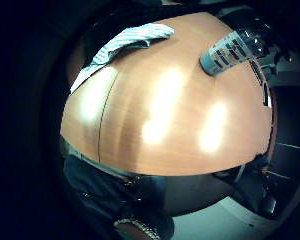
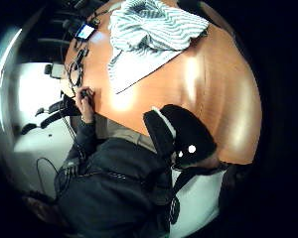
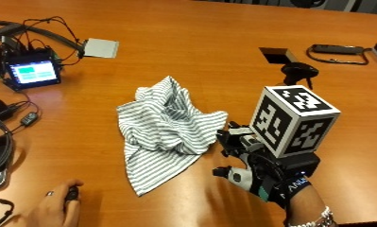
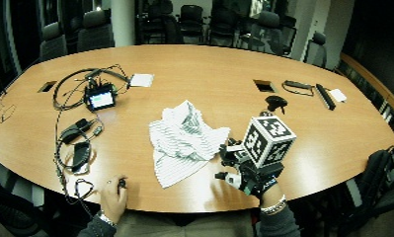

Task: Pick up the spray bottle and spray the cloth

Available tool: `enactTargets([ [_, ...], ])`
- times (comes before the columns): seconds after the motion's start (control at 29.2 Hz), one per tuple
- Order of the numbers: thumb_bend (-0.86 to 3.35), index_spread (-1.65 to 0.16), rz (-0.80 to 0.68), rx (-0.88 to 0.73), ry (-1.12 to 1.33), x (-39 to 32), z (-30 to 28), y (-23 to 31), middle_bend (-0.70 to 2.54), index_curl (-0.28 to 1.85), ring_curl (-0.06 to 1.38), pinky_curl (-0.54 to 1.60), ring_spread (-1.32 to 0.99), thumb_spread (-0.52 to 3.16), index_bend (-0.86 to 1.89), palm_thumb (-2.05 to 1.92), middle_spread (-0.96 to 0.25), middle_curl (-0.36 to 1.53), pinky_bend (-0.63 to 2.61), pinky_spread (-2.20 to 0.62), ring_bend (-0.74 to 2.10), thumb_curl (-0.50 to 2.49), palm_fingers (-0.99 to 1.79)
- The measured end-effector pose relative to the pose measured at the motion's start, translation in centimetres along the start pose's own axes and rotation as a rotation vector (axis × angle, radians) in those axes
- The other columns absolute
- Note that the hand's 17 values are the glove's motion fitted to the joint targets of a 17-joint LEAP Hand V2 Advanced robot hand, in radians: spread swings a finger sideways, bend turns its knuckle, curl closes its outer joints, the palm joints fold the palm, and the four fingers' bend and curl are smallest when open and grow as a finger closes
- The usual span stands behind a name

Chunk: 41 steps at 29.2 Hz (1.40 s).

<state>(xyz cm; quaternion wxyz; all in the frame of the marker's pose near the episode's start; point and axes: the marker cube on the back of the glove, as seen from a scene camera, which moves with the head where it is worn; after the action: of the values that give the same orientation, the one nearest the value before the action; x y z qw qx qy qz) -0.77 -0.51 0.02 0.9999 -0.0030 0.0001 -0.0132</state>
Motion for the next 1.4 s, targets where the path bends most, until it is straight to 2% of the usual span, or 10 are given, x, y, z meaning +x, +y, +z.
enactTargets([
  [0.24, 0.17, -0.41, 0.032, 0.050, -0.001, 0.5, -0.6, -2.1, 0.17, 0.25, 0.18, 0.22, -0.03, 1.10, 0.18, 0.46, -0.04, 0.19, 0.29, 0.25, 0.28, 0.15, 0.36],
  [0.41, 0.16, -0.40, 0.199, 0.191, -0.050, 3.6, -1.8, -4.6, 0.21, 0.25, 0.21, 0.23, -0.04, 1.14, 0.16, 0.49, -0.04, 0.22, 0.27, 0.25, 0.34, 0.17, 0.50],
  [0.65, 0.17, -0.36, 0.472, 0.467, -0.287, 8.3, -3.0, -8.4, 0.22, 0.25, 0.26, 0.26, -0.05, 1.18, 0.12, 0.58, -0.04, 0.26, 0.30, 0.24, 0.43, 0.21, 0.67],
  [1.06, 0.14, -0.28, 0.718, 0.722, -0.502, 10.2, -3.0, -14.7, 0.23, 0.26, 0.31, 0.30, -0.08, 1.15, 0.12, 0.69, -0.06, 0.31, 0.31, 0.16, 0.47, 0.27, 0.80],
  [1.2, 0.14, -0.29, 0.757, 0.853, -0.619, 11.1, -2.4, -15.8, 0.26, 0.29, 0.30, 0.30, -0.09, 1.11, 0.20, 0.76, -0.10, 0.33, 0.26, 0.15, 0.42, 0.30, 0.87],
  [1.4, 0.12, -0.29, 0.671, 1.065, -0.659, 11.6, -2.2, -16.9, 0.34, 0.33, 0.31, 0.28, -0.11, 1.01, 0.21, 0.83, -0.17, 0.38, 0.17, 0.12, 0.39, 0.36, 1.03],
])
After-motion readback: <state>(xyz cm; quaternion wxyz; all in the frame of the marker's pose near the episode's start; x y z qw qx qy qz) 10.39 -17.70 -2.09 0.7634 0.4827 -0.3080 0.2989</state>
